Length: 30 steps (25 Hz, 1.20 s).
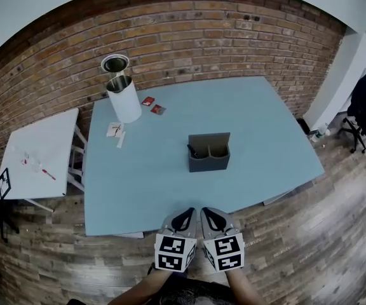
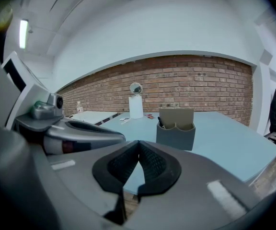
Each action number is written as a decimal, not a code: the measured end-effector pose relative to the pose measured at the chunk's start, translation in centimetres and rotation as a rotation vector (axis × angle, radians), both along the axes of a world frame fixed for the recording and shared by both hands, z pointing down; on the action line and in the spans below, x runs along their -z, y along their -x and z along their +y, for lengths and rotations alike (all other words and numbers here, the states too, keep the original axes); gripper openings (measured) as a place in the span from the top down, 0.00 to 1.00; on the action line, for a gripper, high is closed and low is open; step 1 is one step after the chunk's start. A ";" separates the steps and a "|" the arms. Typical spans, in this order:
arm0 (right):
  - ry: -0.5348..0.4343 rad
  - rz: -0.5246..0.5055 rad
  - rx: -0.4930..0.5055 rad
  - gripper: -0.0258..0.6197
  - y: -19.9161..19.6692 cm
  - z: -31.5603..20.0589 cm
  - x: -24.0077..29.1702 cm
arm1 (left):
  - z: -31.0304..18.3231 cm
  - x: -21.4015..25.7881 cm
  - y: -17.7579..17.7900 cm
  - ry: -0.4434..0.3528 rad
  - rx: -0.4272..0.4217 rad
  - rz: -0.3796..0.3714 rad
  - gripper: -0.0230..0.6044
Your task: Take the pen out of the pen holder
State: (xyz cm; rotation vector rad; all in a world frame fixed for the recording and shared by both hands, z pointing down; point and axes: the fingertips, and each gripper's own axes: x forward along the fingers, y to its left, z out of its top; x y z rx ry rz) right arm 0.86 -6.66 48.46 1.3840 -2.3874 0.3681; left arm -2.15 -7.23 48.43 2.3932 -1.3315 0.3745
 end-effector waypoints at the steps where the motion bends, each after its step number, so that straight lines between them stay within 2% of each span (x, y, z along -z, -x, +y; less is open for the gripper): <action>1: 0.000 0.004 -0.007 0.95 0.2 -0.4 0.0 | -0.4 0.0 0.1 -0.001 -0.011 0.002 0.96; 12: -0.036 0.041 -0.081 0.95 2.5 -5.6 0.8 | -4.8 0.1 2.5 -0.005 -0.088 0.017 0.96; 24: -0.064 0.065 -0.131 0.94 3.1 -9.3 1.1 | -7.6 -0.6 4.3 0.000 -0.101 0.018 0.96; 30: -0.068 0.077 -0.125 0.92 3.0 -11.1 0.8 | -8.7 -0.8 4.2 0.006 -0.092 0.013 0.96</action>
